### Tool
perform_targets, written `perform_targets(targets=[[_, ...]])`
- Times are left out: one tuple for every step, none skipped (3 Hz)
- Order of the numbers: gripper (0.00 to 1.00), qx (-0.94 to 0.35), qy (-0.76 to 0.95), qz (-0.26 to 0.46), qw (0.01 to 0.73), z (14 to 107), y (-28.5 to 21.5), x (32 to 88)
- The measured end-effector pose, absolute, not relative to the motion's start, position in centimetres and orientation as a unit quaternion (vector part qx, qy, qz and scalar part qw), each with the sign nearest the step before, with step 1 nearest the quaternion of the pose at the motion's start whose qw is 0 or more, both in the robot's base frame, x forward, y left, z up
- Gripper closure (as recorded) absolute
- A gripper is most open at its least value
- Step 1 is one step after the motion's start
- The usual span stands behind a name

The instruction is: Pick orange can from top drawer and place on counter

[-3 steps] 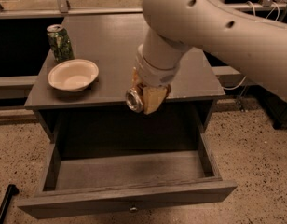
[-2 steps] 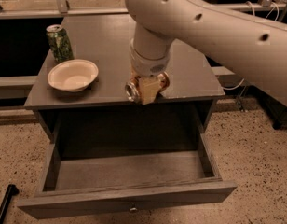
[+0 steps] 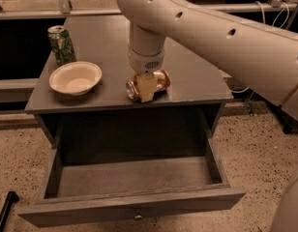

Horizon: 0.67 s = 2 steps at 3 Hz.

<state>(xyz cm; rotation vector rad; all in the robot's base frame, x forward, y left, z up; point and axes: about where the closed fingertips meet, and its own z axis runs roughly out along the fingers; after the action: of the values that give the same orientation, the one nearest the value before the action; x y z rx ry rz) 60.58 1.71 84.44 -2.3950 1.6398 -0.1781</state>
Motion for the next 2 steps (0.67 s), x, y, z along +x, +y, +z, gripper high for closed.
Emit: perform_targets(targets=[[0.38, -0.813, 0.567, -0.058, 0.121, 84.4, 1.8, 61.0], [0.08, -0.799, 0.581, -0.054, 0.143, 84.4, 1.4, 63.9]])
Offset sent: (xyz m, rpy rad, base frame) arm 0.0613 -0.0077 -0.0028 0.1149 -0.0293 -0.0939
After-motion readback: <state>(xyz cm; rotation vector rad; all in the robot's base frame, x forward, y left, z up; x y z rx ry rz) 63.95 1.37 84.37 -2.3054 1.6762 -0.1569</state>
